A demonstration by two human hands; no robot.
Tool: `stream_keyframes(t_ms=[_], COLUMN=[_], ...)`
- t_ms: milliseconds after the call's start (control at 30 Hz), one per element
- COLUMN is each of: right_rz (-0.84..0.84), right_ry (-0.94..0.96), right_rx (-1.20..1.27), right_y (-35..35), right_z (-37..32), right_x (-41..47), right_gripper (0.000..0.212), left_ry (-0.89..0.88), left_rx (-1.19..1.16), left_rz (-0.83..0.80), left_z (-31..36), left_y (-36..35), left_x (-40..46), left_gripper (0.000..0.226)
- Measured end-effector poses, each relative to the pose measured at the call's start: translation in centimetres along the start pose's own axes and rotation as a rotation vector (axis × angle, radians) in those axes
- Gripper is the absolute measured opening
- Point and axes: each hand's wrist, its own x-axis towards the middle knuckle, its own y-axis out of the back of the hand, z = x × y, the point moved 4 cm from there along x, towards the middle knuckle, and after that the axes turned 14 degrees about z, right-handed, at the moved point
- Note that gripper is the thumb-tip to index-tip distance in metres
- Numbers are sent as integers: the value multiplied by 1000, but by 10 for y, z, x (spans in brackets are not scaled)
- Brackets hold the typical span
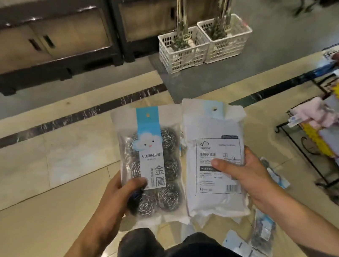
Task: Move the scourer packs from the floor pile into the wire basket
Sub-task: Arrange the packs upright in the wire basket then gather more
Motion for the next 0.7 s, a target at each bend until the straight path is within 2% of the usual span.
stream_keyframes(t_ms=[100,300,367,500,700], right_rz=[110,374,496,643,885], right_ry=[18,4,-18,-84,-180], right_rx=[54,74,127,207,275], right_y=[10,34,43,54,86], right_z=[-9,0,11,41,88], right_x=[-12,-57,-78,-126,-200], right_gripper=[52,63,55,52,57], left_ry=[-7,-31,-31,-9,33], left_rx=[43,124,161,249,400], left_rz=[-108,-353,-447,-609,-802], left_z=[20,51,56,51,28], left_y=[-8,-37,-54,-91,-153], left_x=[20,52,54,47,8], left_gripper=[39,32,34,52,77])
